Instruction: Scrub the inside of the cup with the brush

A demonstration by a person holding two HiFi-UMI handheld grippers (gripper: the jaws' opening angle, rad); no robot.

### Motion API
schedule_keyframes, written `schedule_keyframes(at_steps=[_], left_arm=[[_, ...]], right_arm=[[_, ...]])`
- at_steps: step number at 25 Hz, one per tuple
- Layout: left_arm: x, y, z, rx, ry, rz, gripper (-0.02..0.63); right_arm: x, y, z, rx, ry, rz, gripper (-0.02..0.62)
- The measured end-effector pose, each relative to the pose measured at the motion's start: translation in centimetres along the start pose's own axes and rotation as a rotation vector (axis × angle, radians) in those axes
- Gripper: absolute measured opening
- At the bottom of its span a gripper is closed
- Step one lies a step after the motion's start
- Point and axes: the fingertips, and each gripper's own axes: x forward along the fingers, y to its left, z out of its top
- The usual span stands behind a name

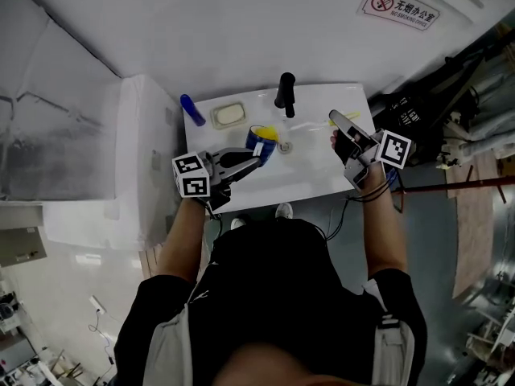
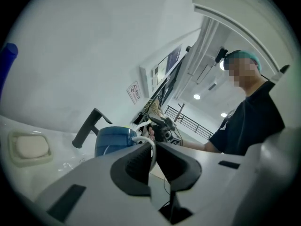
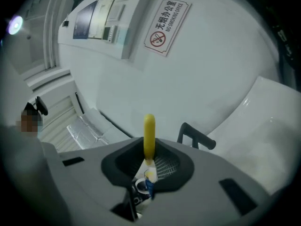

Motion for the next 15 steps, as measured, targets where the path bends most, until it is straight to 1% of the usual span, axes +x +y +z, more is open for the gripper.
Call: schedule_keyframes(at_steps=[3, 6, 11, 13, 15], left_arm=[[0.3, 0.6, -0.5, -0.011, 0.005, 0.000, 0.046], [0.9, 0.7, -1.2, -0.016, 0.028, 0.002, 0.046], [1.0, 1.4, -2.0, -0.038, 0.039, 0.016, 0.046], [0.9, 1.8, -2.2, -0.044, 0.044, 0.041, 0.046], [0.8, 2.4, -2.4, -0.049, 0.049, 0.072, 0.046]], right_arm=[[-0.7, 2.1, -0.3, -0.090, -0.001, -0.010, 0.054], [-1.5, 3.5, -0.1, -0.167, -0.015, -0.032, 0.054], [-4.1, 4.8, 2.2, -0.220, -0.122, -0.073, 0.055], [-5.5, 5.1, 3.0, -0.255, -0.165, -0.108, 0.054], [-6.9, 5.0, 3.6, -0.300, -0.198, -0.168, 0.054]])
